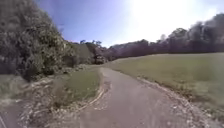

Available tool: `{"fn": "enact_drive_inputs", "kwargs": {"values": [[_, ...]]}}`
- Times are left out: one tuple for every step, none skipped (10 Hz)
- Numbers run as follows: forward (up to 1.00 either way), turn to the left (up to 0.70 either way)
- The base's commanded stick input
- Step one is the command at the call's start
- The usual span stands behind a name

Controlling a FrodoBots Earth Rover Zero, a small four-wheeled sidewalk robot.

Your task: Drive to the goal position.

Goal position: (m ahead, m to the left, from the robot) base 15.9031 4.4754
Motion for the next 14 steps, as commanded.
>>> {"fn": "enact_drive_inputs", "kwargs": {"values": [[0.70, -0.06], [0.70, -0.22], [0.70, -0.27], [0.70, -0.27], [0.70, 0.00], [0.70, 0.00], [0.70, 0.00], [0.70, 0.00], [0.70, 0.00], [0.70, 0.00], [0.70, 0.00], [0.70, 0.00], [0.70, 0.00], [0.70, 0.00]]}}
